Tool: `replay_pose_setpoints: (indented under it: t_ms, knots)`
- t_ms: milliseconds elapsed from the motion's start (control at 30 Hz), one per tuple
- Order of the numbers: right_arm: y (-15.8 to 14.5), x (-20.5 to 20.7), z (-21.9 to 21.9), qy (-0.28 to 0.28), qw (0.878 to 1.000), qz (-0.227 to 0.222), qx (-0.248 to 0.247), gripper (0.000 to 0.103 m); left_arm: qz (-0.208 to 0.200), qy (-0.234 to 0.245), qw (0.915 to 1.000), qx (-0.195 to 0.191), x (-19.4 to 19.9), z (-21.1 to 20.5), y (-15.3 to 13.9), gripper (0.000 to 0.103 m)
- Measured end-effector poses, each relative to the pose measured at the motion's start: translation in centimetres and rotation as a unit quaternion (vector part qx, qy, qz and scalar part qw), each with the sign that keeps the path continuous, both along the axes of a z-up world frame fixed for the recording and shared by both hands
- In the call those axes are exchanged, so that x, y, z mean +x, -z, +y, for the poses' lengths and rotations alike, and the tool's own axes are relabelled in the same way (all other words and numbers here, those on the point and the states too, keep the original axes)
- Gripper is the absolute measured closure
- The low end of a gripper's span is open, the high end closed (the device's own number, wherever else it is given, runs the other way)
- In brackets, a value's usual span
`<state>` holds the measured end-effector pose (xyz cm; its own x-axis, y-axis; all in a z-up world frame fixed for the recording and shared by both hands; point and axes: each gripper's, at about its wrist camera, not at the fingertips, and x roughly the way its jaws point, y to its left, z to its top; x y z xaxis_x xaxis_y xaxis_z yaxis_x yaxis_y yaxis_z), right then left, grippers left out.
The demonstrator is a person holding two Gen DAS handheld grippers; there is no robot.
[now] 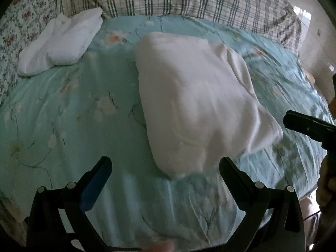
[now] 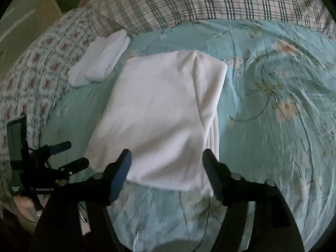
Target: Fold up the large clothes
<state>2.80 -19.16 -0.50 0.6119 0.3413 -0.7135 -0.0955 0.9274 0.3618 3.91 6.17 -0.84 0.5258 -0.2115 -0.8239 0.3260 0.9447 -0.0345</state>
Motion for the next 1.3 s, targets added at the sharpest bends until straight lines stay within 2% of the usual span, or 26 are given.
replay_pose_setpoints:
  t_ms: [200, 533, 733, 1300]
  knots:
    - [-0.3, -2.5, 1.2, -0.029, 0.999, 0.002, -0.024, 0.023, -0.020, 0.003, 0.9997, 0.017, -2.2, 0.6, -1.2, 0.001]
    - [-2.5, -5.5, 2.4, -0.066, 0.996, -0.023, -0.054, 0.019, -0.072, 0.005, 0.9968, 0.033, -4.0, 1.0, -5.8, 0.001]
    - [-2.7, -5.2, 3.0, -0.071, 0.995, -0.022, -0.061, 0.018, -0.073, 0.003, 0.9959, 0.053, -3.7, 0.7, -5.8, 0.001]
    - [-3.1, -3.9, 3.4, -0.069, 0.996, -0.020, -0.059, 0.018, -0.079, 0.007, 0.9948, 0.064, -3.3, -0.1, -5.9, 0.001]
